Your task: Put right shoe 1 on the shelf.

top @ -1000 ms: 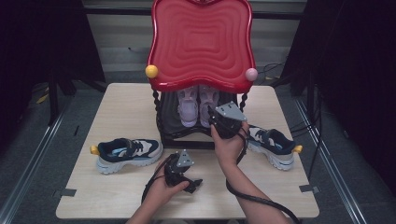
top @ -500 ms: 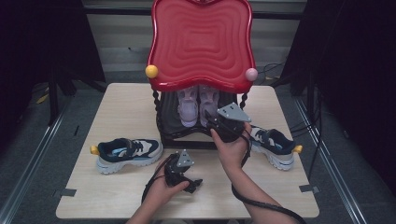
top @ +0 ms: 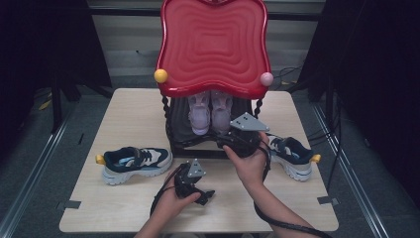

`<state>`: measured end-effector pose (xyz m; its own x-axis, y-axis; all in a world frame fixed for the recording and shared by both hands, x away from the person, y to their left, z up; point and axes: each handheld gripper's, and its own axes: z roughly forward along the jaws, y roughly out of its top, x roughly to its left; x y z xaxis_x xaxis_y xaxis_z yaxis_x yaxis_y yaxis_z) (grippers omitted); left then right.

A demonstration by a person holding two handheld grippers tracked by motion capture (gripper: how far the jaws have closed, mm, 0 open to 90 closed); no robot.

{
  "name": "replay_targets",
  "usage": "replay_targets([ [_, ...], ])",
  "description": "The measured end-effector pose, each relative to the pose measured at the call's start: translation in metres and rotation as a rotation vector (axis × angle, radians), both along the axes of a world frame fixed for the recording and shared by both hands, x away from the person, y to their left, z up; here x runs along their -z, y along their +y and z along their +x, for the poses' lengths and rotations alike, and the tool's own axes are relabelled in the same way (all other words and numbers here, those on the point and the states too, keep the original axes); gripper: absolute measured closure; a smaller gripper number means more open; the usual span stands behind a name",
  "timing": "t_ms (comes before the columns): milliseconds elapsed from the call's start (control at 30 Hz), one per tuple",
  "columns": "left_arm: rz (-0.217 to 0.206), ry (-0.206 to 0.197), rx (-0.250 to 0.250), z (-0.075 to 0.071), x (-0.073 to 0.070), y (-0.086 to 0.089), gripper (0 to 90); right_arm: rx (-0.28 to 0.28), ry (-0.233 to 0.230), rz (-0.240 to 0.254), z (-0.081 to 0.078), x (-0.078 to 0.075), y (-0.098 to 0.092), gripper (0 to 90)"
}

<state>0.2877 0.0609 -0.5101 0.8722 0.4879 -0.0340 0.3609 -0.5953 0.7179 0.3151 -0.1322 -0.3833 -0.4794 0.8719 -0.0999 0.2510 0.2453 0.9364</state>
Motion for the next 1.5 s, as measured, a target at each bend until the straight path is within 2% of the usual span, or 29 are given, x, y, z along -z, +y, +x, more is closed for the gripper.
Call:
replay_targets([
  [400,-0.001,0.003,0.001,0.0,0.0,0.0,5.2,-0.063,0.048,0.01,-0.016,0.005,-0.013,24.7],
  [433,0.001,0.0,0.0,0.0,0.0,0.0,5.2,-0.08,0.064,0.029,-0.02,0.006,-0.016,23.8],
  [600,0.0,0.0,0.001,0.0,0.0,0.0,5.2,-0.109,0.081,0.024,-0.027,0.01,-0.021,22.2],
  [767,0.01,-0.002,0.008,0.0,0.0,0.001,5.2,-0.124,0.104,0.053,-0.032,0.016,-0.032,18.2],
  [1500,0.01,0.003,0.008,0.0,0.0,0.001,5.2,-0.216,0.166,0.015,-0.053,0.051,-0.078,13.0],
])
